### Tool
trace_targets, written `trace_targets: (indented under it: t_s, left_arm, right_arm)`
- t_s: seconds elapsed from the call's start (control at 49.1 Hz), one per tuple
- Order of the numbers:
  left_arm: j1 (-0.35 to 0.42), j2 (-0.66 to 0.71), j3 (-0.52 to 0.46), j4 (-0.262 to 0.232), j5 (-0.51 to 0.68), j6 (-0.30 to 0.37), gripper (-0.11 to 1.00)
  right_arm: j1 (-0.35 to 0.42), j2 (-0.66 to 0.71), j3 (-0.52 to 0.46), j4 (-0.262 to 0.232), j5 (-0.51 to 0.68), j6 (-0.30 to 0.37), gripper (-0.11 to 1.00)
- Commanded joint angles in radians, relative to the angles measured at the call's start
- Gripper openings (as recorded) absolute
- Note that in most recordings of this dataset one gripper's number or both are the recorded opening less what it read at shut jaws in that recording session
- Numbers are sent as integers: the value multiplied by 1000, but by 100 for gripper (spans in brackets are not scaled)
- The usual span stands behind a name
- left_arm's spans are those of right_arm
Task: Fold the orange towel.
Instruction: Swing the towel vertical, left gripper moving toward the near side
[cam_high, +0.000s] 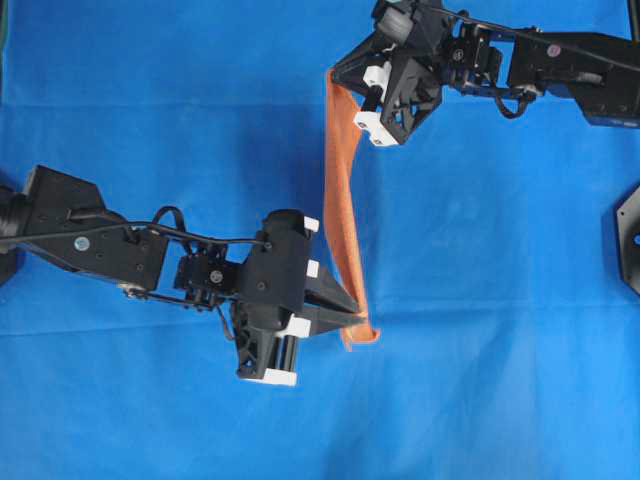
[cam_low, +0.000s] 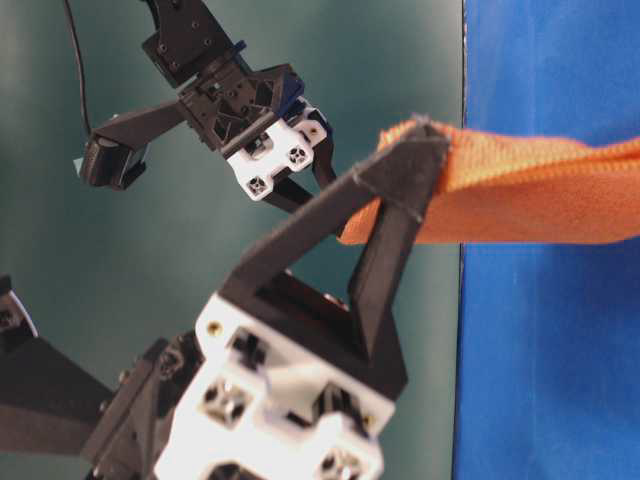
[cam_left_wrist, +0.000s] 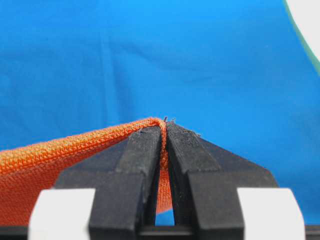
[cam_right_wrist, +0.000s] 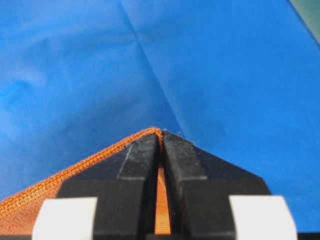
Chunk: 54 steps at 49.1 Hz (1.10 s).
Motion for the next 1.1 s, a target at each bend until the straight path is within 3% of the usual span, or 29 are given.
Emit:
trace_targets:
  t_s: [0.0,0.183,0.427,0.57,0.773,0.936,1.079]
  left_arm:
    - [-37,2,-48,2,-23,17,2]
    - [-37,74,-141,2,-67,57,2]
    - [-28,218,-331,2,-81,176,2]
    - [-23,273,-387,2,-74,199,2]
    - [-21,249,-314,2,-67,172,2]
    - [-34,204,-206,-2,-72,143,2]
    - [-54,172,-124,-2,-71,77,2]
  right_arm:
    - [-57,-40,6,-5,-2,-2,3]
    - [-95,-130,112,-5,-2,8,3]
    - [-127,-304,259,-5,-2,15,3]
    - [-130,-353,302,-3,3,15,3]
    - [-129,-308,291,-2,-3,15,3]
    - [-126,-186,241,-2,-48,15,3]
    - [-103,-51,158,-2,-86,14,3]
